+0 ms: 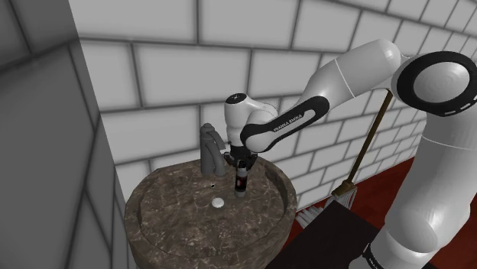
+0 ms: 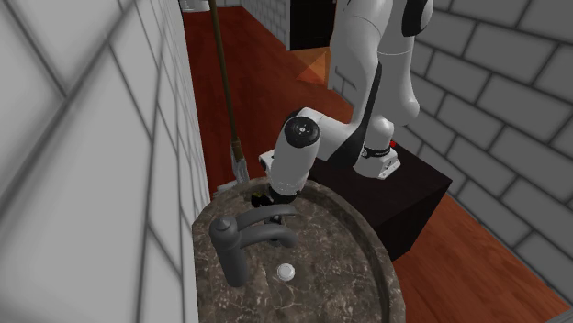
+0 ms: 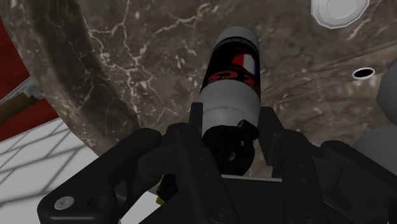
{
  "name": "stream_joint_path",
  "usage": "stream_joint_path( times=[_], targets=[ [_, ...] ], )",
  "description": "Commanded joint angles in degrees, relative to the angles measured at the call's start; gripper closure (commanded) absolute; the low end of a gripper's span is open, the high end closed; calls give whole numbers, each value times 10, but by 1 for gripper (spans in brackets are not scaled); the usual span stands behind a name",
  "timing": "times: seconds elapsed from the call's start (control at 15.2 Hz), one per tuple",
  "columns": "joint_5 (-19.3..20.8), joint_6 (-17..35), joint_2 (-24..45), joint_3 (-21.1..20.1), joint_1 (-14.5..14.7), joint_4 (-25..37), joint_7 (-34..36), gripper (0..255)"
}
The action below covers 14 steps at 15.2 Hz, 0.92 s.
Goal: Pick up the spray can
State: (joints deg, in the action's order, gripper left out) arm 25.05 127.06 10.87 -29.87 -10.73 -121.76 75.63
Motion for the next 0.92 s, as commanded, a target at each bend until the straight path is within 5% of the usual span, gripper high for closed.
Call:
stream_joint_path(
  times=[0.0,0.86],
  targets=[
    [0,1,2,0,0,-1,0,255],
    [-34,-40,-34,-8,-4,13,-29,255]
  ],
)
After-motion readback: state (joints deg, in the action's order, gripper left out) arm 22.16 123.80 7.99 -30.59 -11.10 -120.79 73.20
